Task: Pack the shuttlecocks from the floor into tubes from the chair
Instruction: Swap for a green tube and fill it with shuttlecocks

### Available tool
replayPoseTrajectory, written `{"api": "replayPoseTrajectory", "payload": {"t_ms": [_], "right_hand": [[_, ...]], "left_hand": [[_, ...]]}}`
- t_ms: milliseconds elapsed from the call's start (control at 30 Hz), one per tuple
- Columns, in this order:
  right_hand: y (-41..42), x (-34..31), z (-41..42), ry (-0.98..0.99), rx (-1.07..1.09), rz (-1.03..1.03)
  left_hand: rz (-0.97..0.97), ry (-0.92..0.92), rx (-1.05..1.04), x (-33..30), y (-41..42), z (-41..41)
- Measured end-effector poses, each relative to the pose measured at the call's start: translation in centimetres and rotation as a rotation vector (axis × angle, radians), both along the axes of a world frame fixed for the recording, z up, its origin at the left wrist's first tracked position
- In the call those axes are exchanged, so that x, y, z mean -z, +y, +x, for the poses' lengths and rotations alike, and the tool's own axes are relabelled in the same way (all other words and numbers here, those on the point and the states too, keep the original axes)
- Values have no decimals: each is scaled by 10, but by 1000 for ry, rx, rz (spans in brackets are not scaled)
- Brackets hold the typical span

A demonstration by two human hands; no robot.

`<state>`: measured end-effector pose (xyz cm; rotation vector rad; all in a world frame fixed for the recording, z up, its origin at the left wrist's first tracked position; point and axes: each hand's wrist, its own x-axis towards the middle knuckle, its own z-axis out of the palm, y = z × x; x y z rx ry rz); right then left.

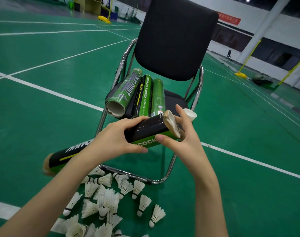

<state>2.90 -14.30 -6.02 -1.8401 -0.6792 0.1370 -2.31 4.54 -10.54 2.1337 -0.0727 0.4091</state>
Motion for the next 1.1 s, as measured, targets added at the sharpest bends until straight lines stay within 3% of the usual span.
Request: {"api": "replayPoseTrajectory", "payload": {"t_ms": [133, 267, 567, 767, 900, 1100], "right_hand": [[-2, 1, 0, -2, 49, 81], [-4, -3, -2, -5, 74, 171], [-18, -15, -2, -63, 143, 304], [-43, -18, 19, -115, 376, 586], [-49, -18, 40, -170, 518, 704], [-38, 5, 64, -358, 745, 550]], "left_hand": [[33, -27, 14, -4, -3, 1], [192, -66, -44, -15, -7, 0], [457, -336, -172, -21, 0, 6], [368, -463, -257, -30, 4, 2], [433, -402, -201, -29, -1, 7], [534, -236, -119, -28, -11, 20]]}}
